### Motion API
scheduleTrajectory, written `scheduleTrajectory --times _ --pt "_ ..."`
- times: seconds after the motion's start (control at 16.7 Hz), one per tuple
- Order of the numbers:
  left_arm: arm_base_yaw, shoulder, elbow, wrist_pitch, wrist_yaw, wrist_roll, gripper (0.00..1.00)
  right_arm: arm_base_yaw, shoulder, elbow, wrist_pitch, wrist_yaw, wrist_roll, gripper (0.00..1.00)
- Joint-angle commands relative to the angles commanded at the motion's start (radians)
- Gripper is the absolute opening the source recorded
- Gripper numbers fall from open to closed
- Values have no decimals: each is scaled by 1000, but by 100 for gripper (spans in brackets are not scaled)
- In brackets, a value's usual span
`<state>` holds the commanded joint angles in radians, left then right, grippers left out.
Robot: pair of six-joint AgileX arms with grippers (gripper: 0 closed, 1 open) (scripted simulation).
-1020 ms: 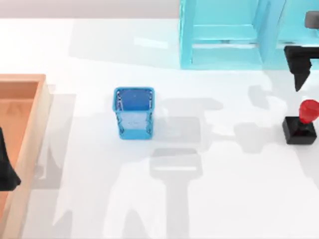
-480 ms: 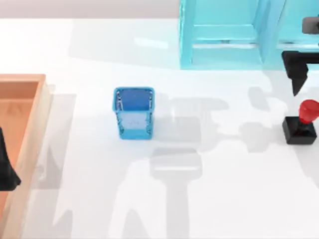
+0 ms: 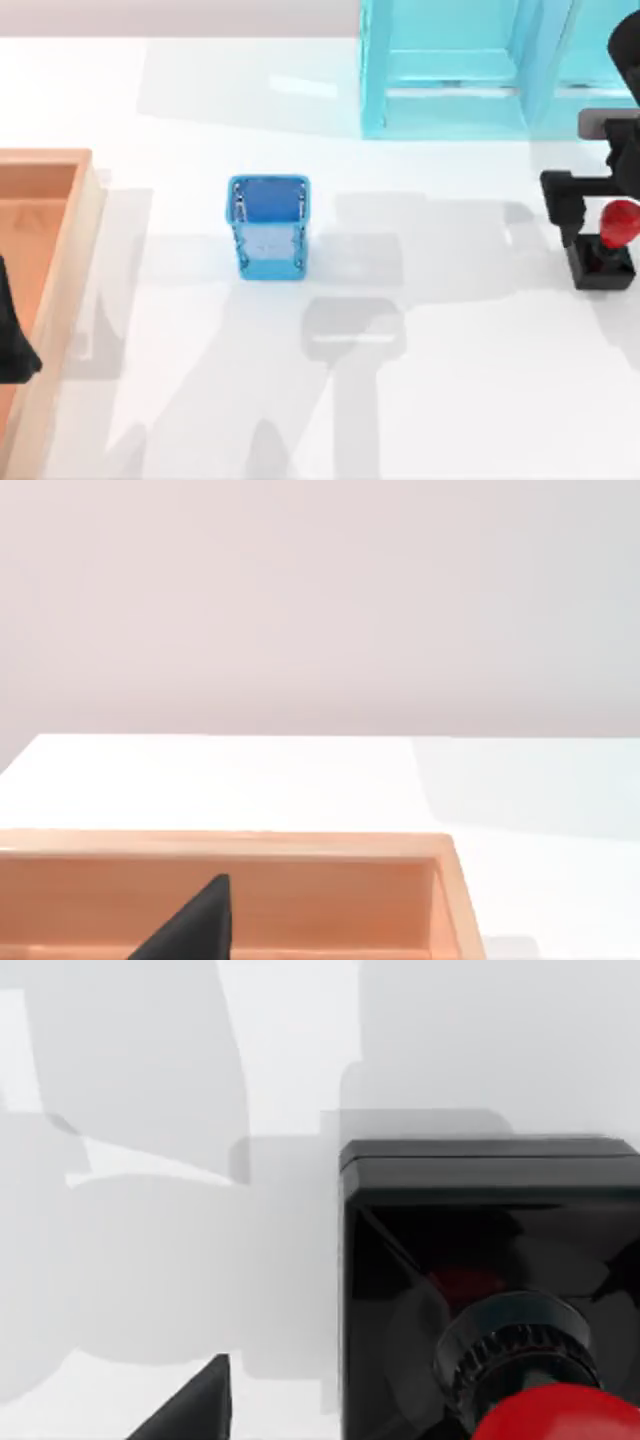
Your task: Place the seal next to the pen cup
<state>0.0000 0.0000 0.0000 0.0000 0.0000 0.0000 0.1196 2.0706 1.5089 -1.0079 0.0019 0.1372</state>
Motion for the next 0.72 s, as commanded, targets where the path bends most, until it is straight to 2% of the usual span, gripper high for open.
scheduleTrajectory --times 0.24,0.72 --pt "0 0 0 0 0 0 100 0 2 -8 9 0 0 100" --pt "0 0 0 0 0 0 100 0 2 -8 9 0 0 40"
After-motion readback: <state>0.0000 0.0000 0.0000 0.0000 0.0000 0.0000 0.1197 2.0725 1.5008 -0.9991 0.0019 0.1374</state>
